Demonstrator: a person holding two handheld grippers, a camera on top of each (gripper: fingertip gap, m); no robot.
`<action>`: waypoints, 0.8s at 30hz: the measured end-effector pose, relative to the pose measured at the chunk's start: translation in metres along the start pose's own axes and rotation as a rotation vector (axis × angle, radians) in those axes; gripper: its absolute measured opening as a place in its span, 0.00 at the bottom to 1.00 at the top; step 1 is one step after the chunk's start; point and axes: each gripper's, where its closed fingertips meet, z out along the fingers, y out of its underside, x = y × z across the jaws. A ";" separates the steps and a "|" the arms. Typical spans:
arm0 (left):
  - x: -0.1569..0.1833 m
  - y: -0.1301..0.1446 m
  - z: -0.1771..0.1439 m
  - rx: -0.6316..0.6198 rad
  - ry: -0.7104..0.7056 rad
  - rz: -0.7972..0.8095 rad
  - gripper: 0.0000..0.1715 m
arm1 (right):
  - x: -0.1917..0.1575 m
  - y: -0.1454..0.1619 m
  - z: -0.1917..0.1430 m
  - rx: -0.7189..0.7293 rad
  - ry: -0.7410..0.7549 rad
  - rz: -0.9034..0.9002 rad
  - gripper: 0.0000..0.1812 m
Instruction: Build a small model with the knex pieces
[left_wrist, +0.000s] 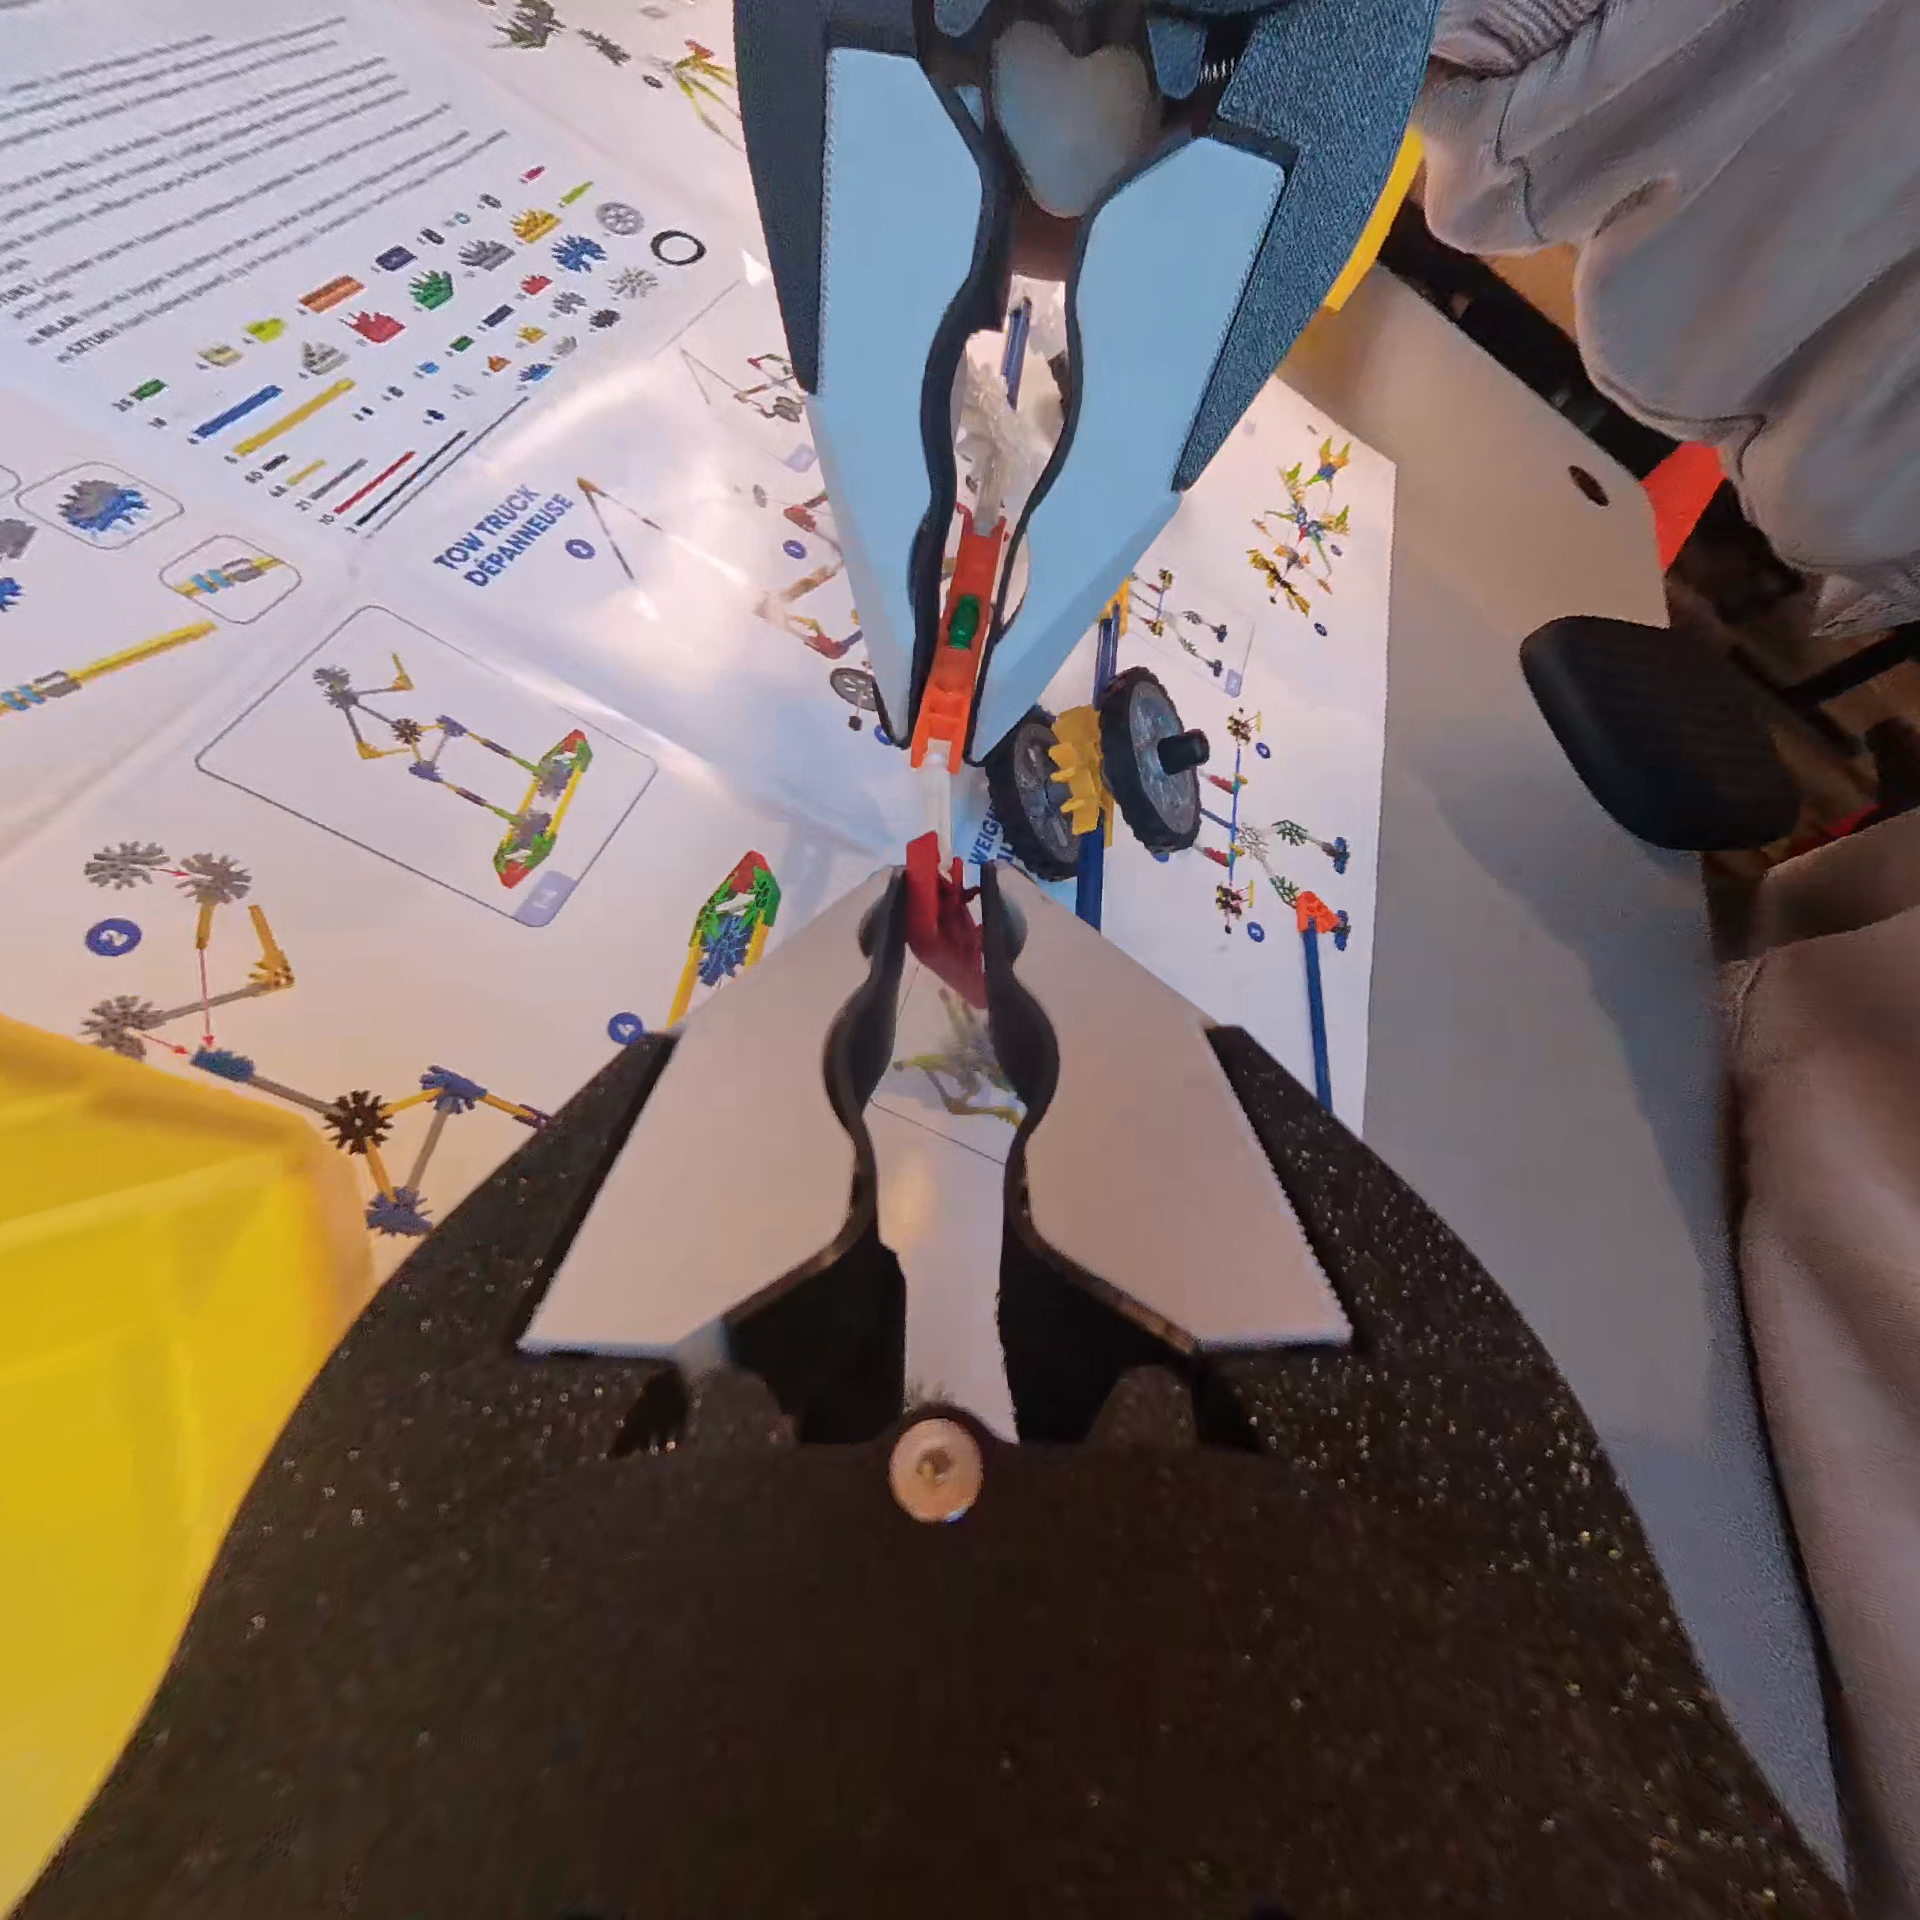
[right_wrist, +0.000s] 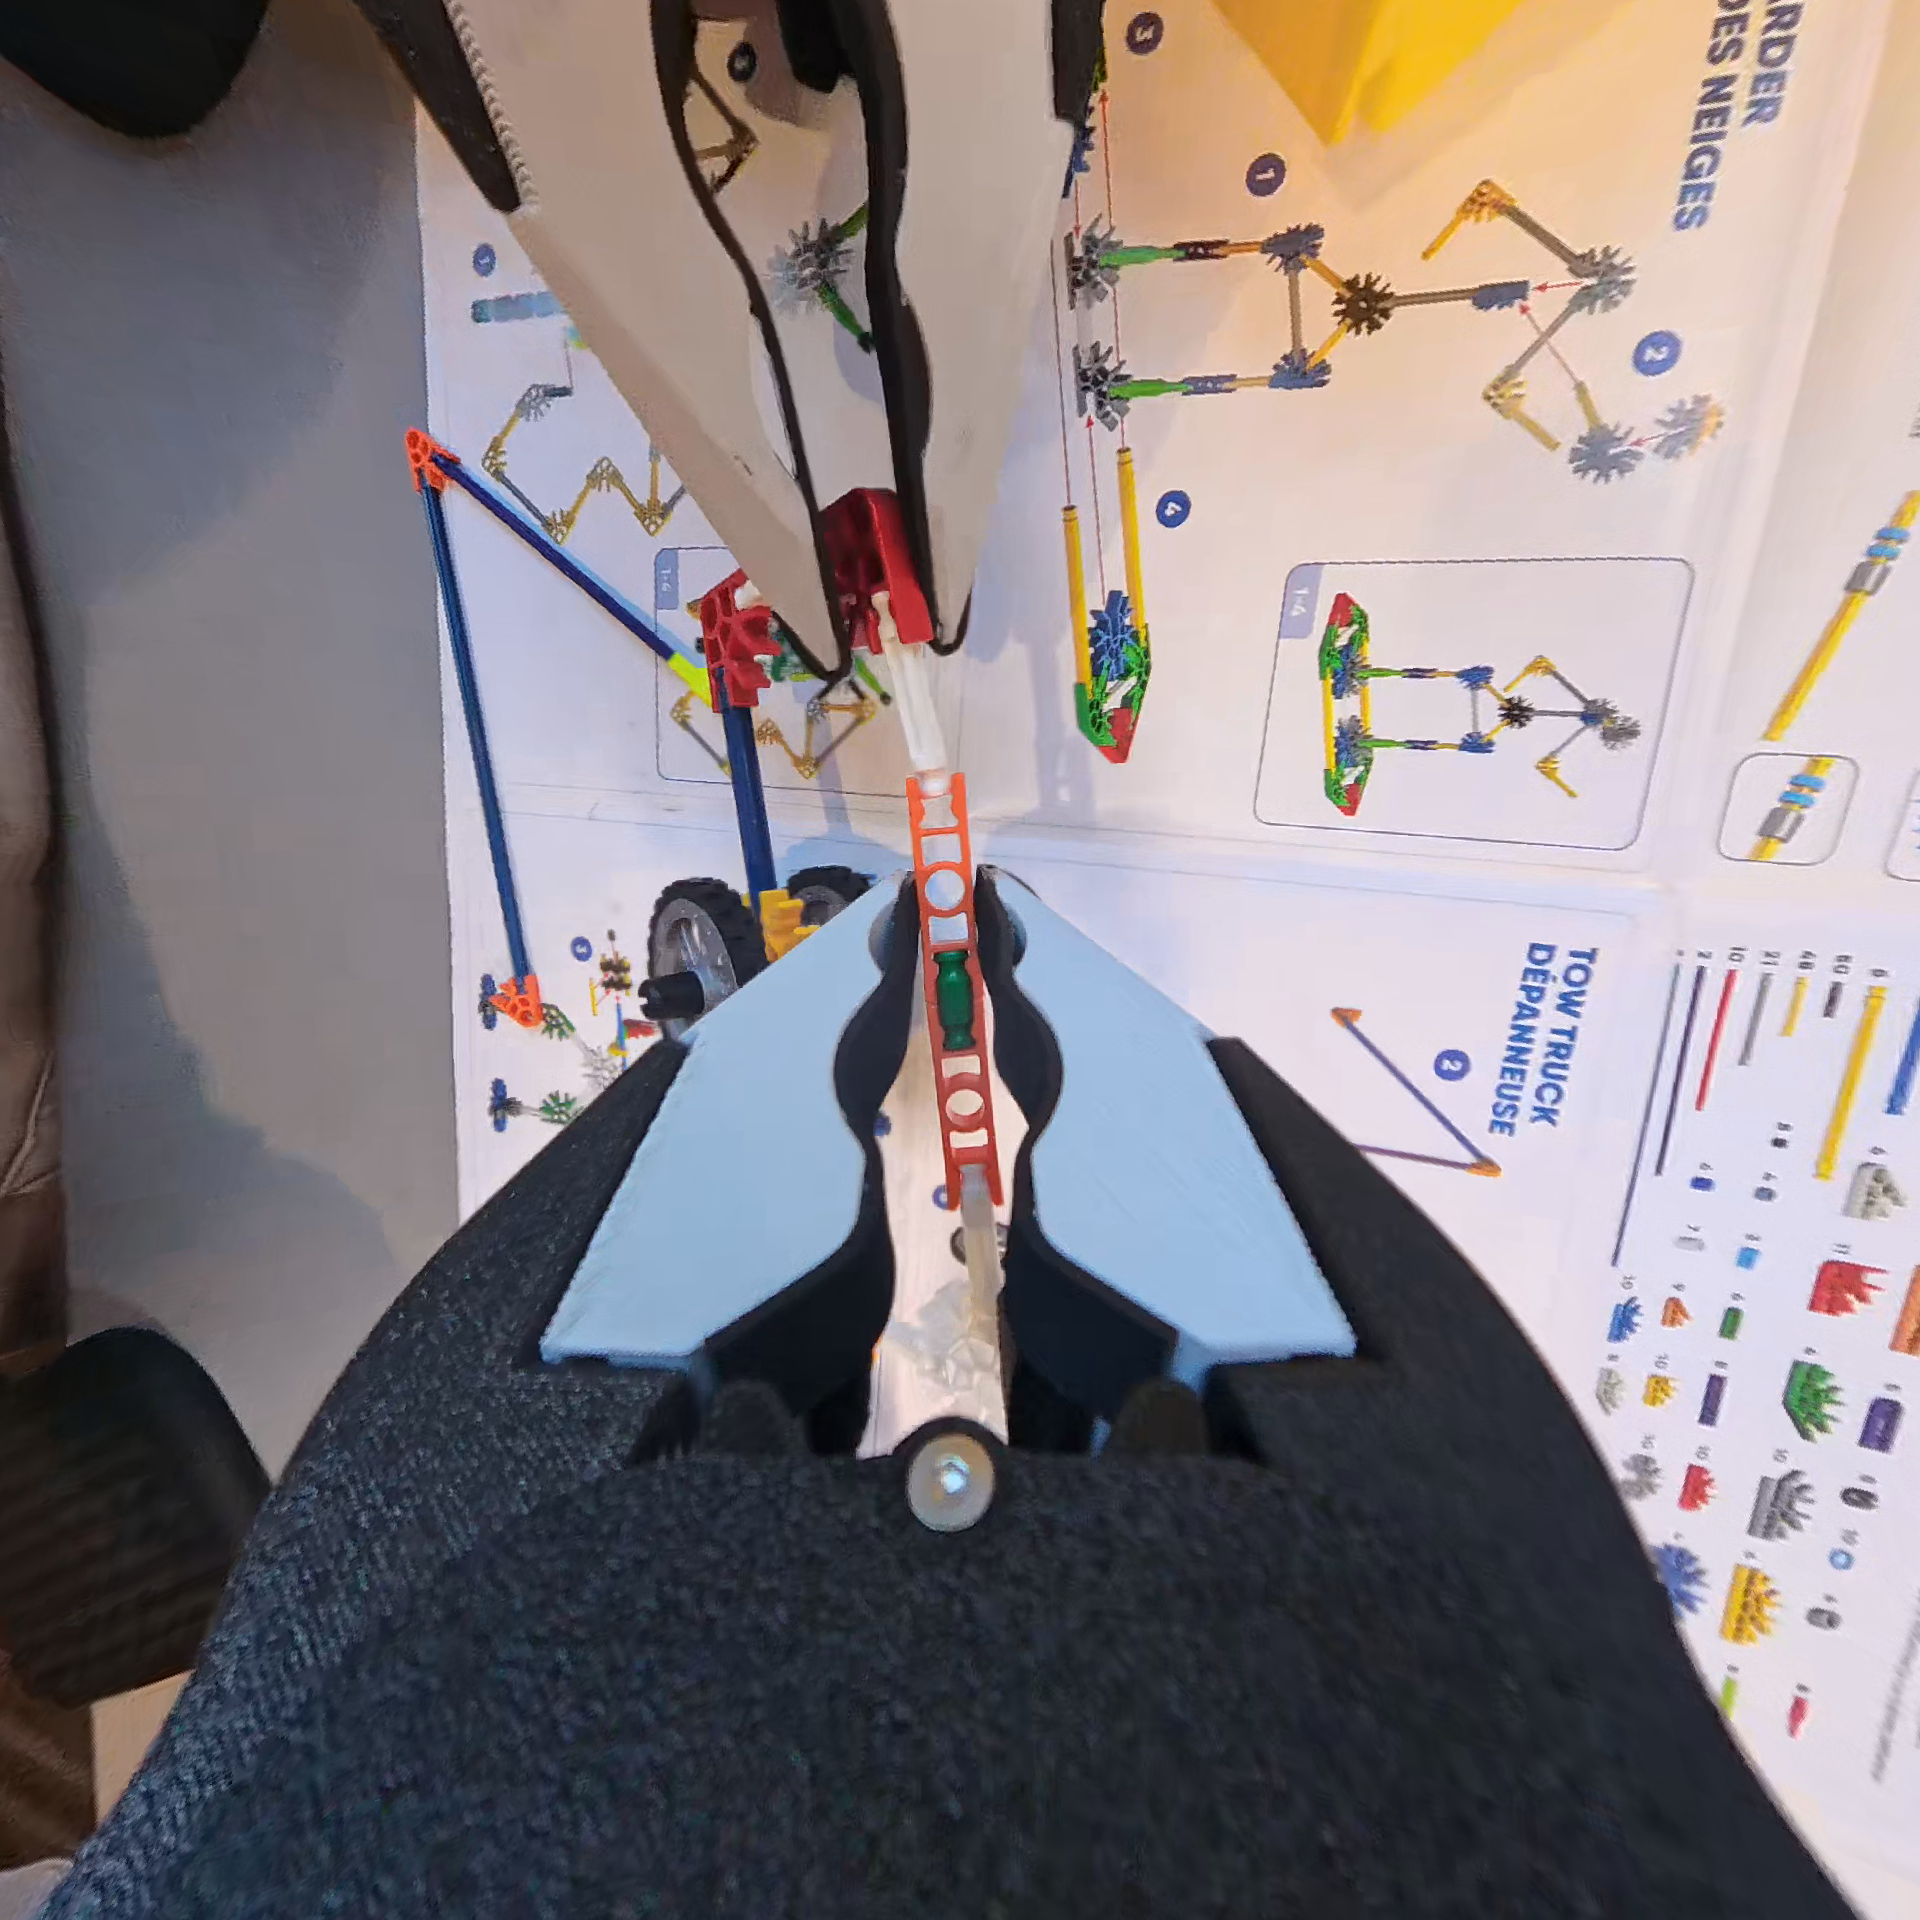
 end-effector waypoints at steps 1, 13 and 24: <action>-0.001 0.000 0.000 -0.007 -0.012 0.008 0.07 | 0.001 0.000 0.001 0.008 -0.003 -0.008 0.05; -0.005 -0.001 0.001 0.021 -0.031 0.006 0.06 | 0.006 0.014 -0.025 0.146 0.284 -0.272 0.13; 0.006 -0.010 -0.003 0.028 -0.098 0.228 0.06 | -0.008 0.006 -0.041 0.141 0.145 -0.137 0.12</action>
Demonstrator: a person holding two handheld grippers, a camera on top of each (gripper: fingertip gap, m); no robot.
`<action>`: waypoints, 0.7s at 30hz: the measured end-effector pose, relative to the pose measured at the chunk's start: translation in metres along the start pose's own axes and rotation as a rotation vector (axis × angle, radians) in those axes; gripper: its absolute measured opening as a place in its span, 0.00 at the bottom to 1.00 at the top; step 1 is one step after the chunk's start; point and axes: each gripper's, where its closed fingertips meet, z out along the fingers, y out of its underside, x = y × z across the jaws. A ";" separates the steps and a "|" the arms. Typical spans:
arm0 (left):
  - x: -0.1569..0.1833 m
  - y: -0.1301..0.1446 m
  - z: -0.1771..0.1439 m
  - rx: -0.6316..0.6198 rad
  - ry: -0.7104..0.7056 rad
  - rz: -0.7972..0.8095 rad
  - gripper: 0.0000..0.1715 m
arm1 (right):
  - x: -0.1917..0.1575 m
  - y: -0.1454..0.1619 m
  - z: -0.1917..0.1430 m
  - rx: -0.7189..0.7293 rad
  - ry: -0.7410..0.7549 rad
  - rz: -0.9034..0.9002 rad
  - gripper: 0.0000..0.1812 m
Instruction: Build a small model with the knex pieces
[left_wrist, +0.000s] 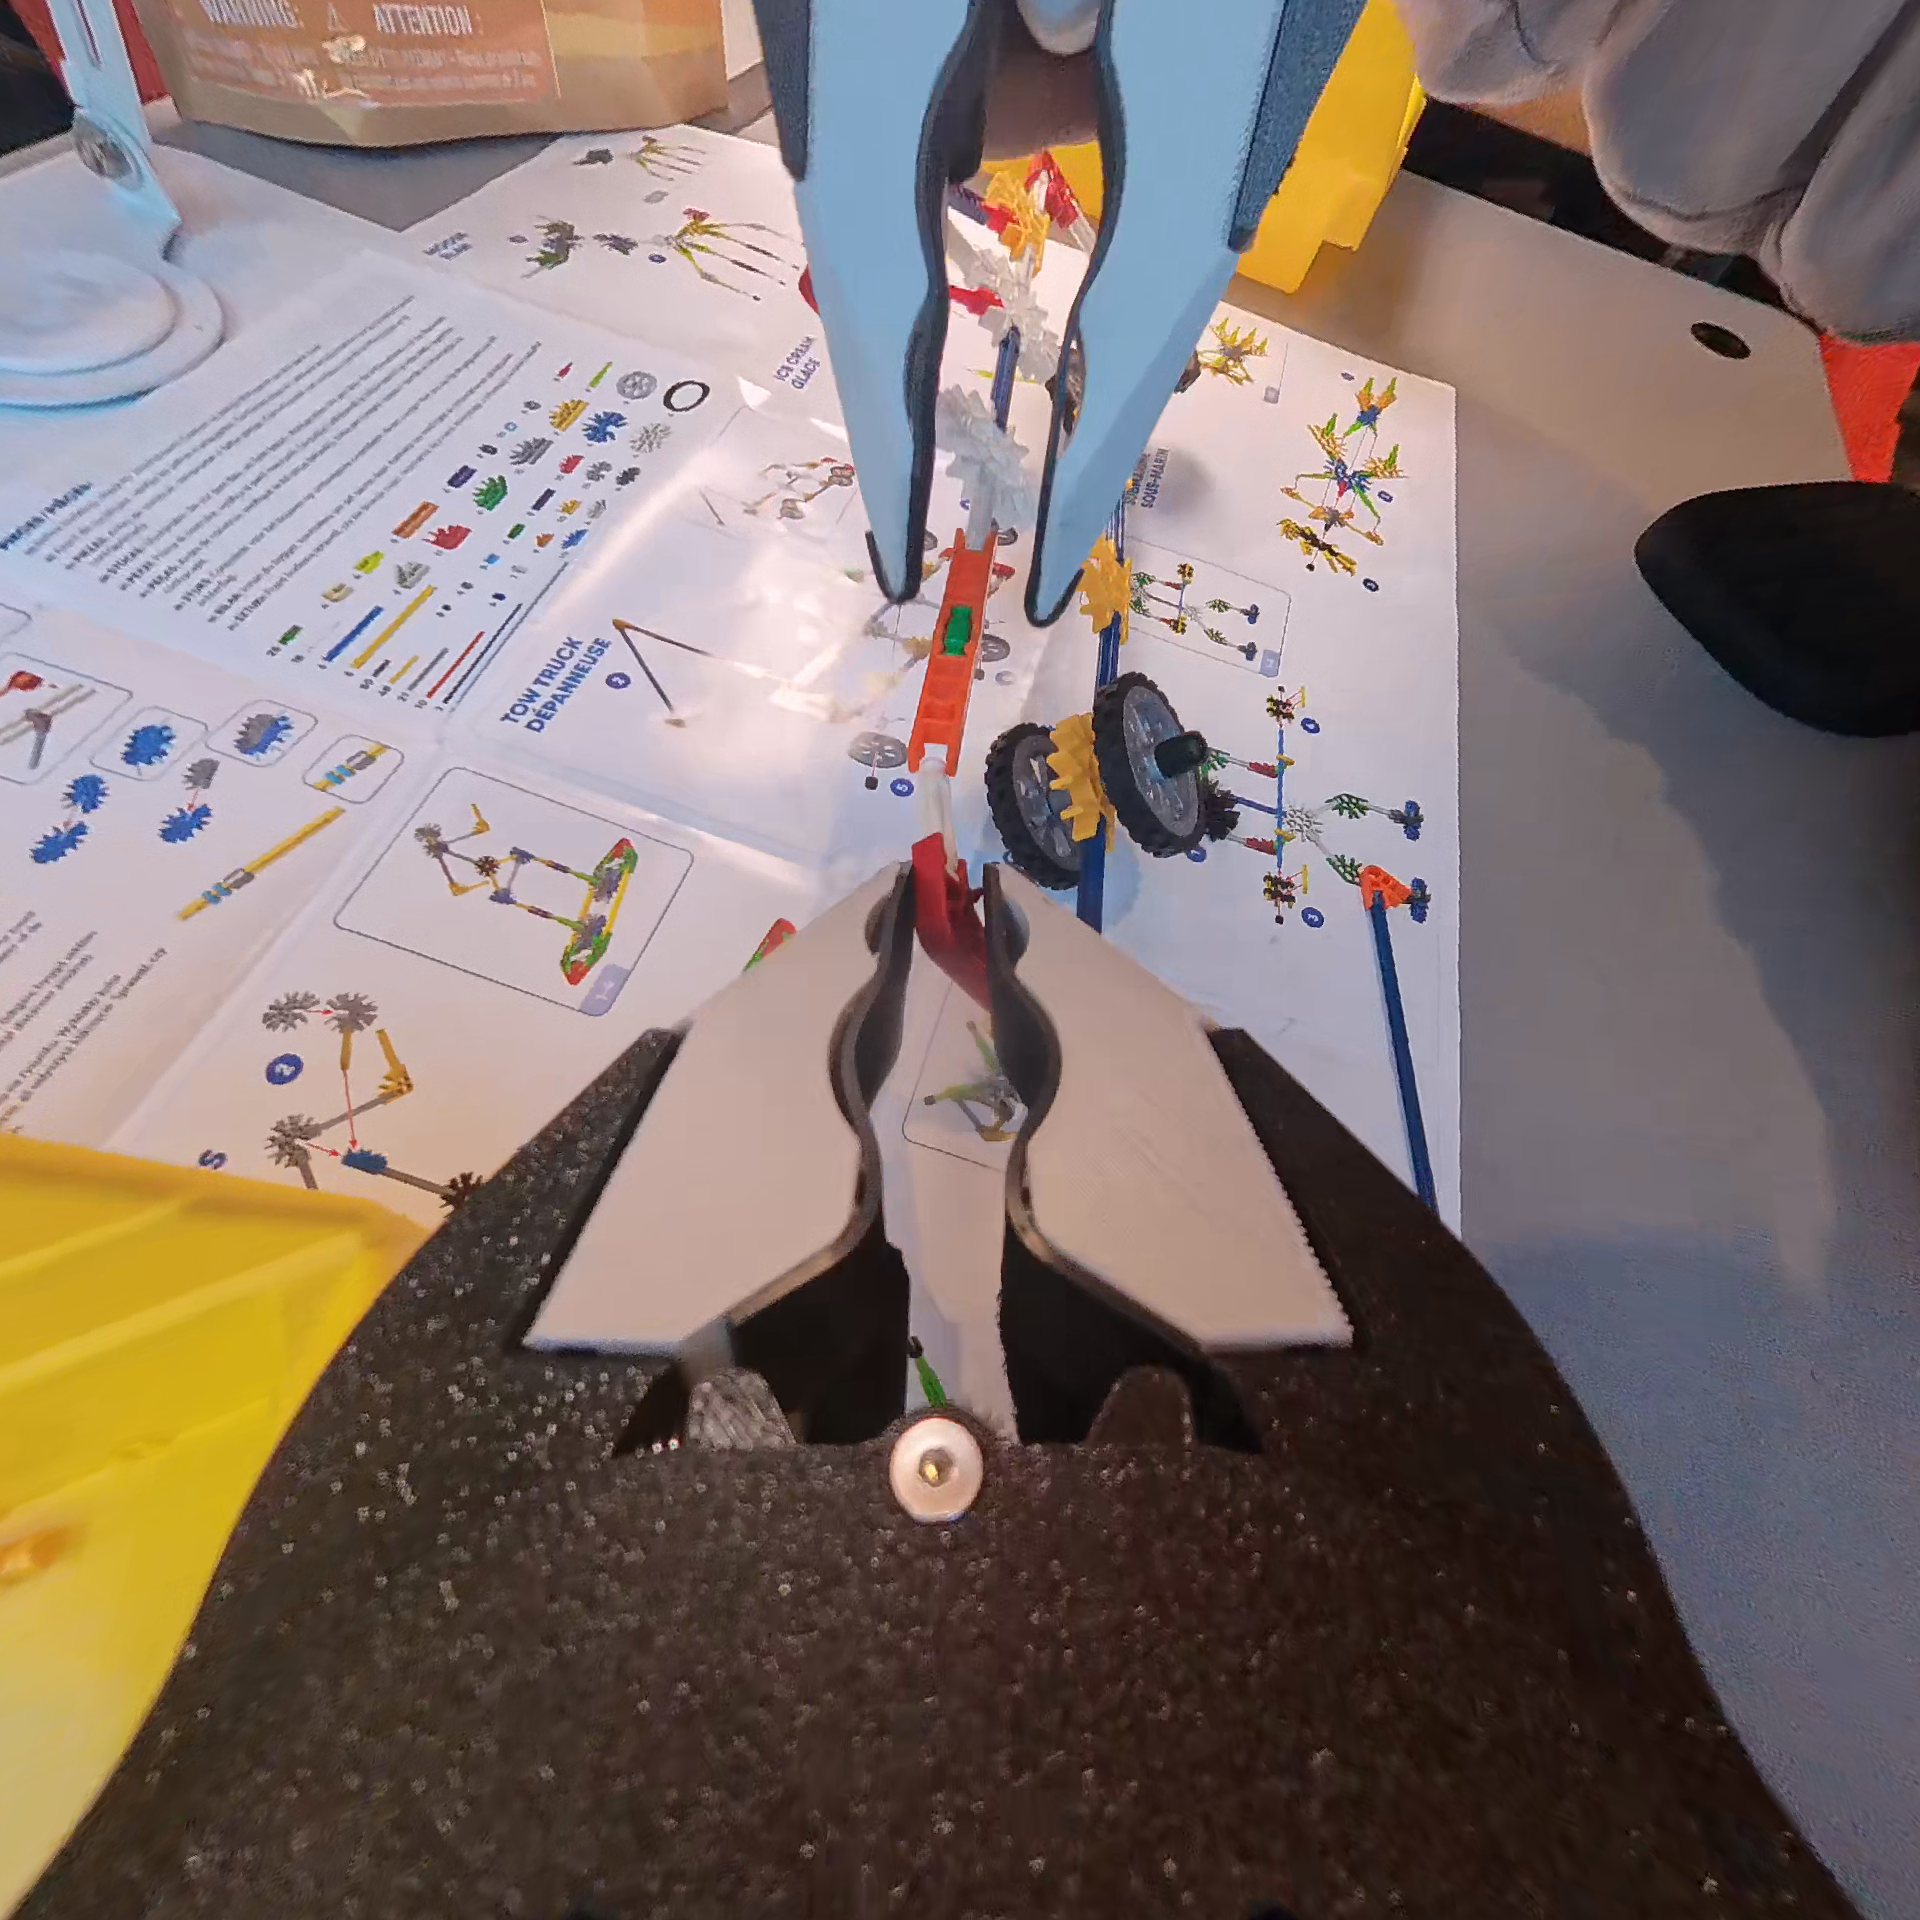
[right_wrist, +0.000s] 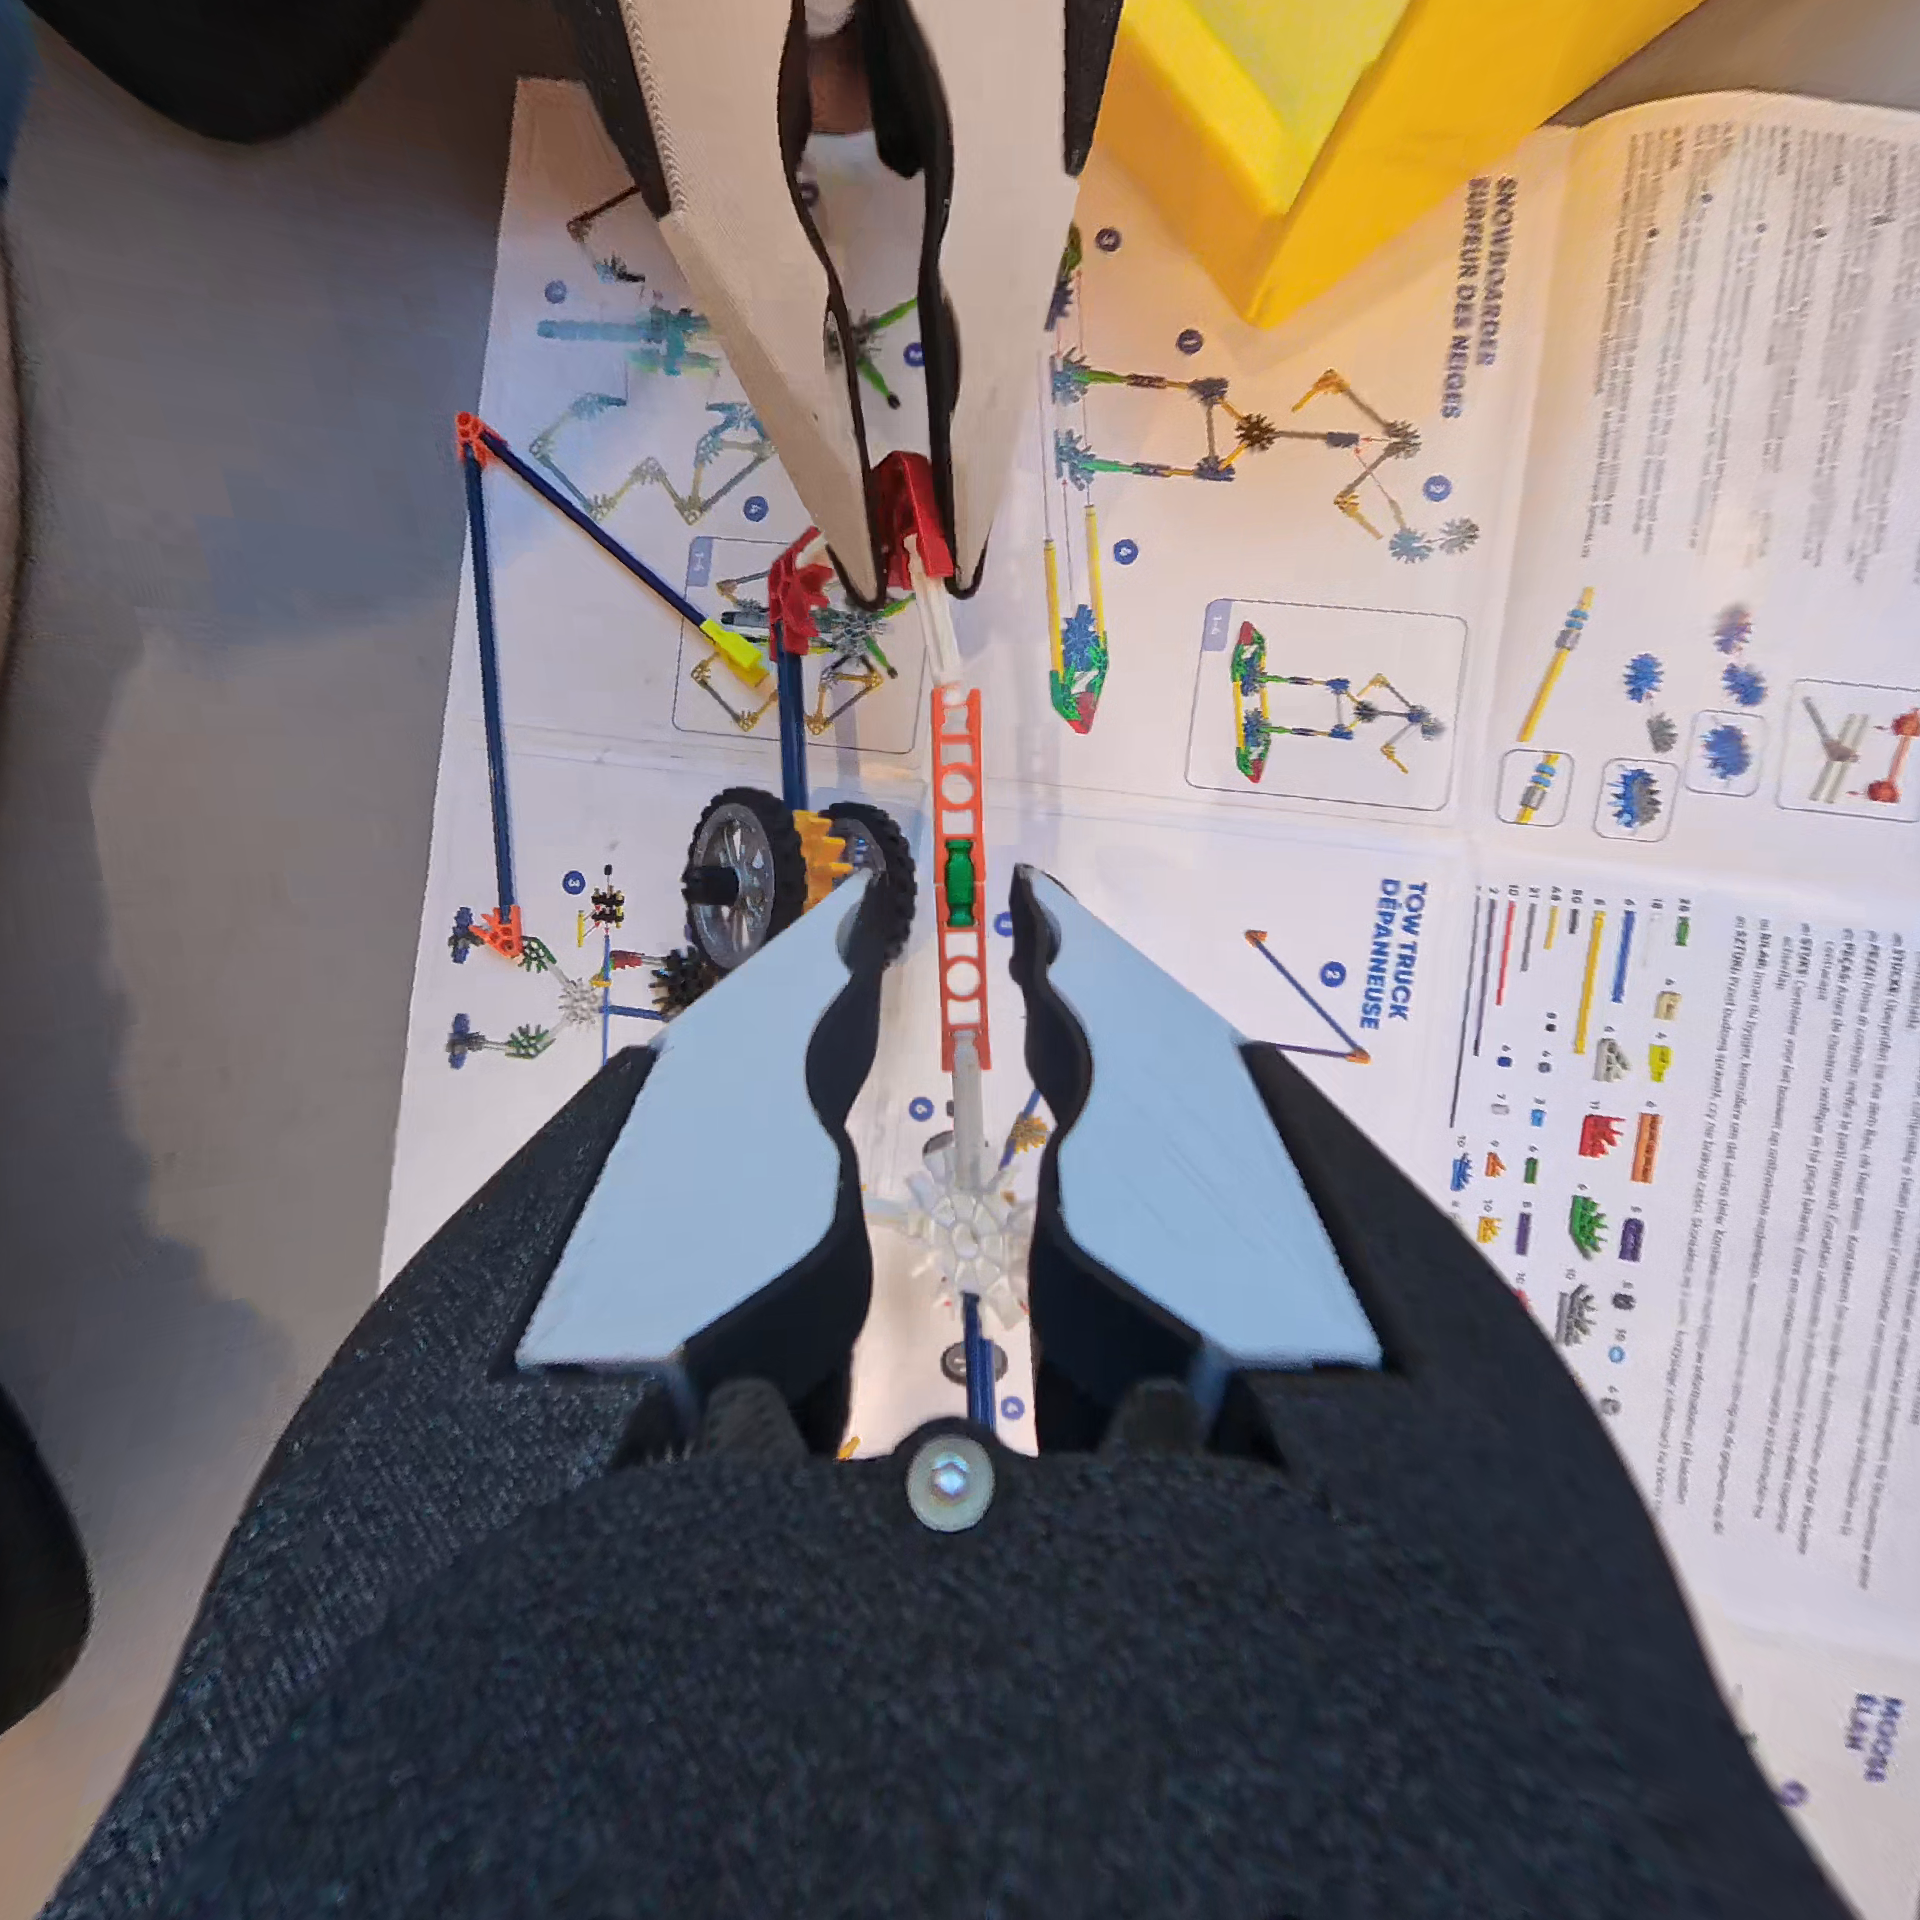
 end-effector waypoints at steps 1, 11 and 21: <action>0.001 -0.001 0.000 0.002 -0.009 0.020 0.06 | -0.001 -0.001 0.003 -0.046 -0.015 0.005 0.11; 0.012 -0.006 -0.003 0.017 -0.026 0.149 0.05 | -0.016 0.000 0.007 -0.375 -0.233 0.083 0.06; 0.025 -0.007 -0.006 0.064 0.097 0.025 0.02 | -0.028 -0.004 0.005 -0.289 0.072 -0.099 0.05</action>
